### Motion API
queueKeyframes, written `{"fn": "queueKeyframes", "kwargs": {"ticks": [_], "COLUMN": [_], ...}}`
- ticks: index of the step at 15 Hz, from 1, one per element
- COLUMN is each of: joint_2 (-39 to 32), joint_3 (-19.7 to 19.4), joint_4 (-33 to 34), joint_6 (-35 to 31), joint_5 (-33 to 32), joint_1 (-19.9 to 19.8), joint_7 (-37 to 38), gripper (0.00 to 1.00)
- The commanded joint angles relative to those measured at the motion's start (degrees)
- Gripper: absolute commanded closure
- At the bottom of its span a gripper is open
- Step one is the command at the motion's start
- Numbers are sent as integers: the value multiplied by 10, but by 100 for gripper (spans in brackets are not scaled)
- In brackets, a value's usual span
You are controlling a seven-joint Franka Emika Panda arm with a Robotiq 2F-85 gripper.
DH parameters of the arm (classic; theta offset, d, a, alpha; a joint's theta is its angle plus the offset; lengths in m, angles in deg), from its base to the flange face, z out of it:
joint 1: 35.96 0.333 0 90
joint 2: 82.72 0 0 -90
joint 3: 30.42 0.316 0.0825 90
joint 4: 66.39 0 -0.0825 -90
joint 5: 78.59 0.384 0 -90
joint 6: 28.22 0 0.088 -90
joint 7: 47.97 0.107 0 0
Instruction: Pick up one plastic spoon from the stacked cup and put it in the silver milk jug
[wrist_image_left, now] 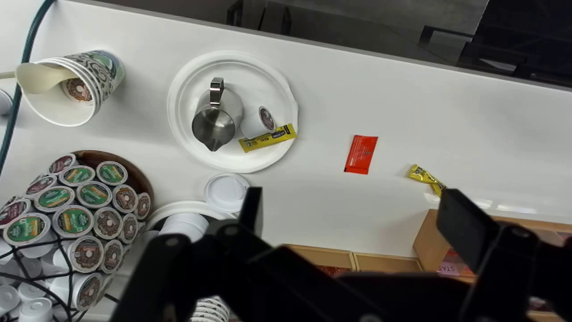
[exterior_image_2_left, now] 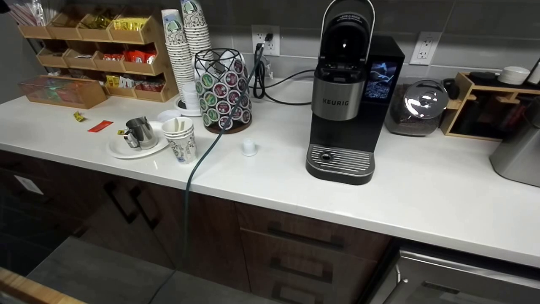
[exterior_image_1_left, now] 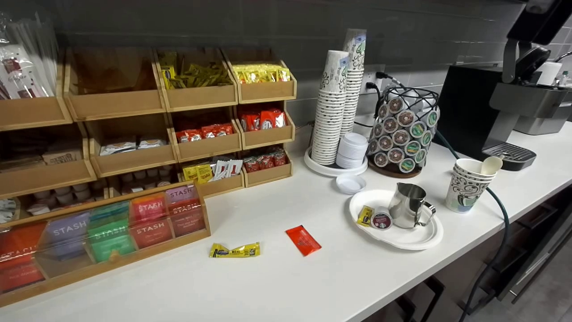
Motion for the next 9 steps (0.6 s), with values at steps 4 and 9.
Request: {"fn": "queueKeyframes", "kwargs": {"ticks": [4, 9], "joint_2": [-2, -1], "joint_3": [-53, -94], "joint_4": [-6, -23], "joint_6": [-8, -30], "joint_5": [38, 64], "joint_1": [7, -10], "joint_7": [-58, -89], "gripper": [0, 0]}}
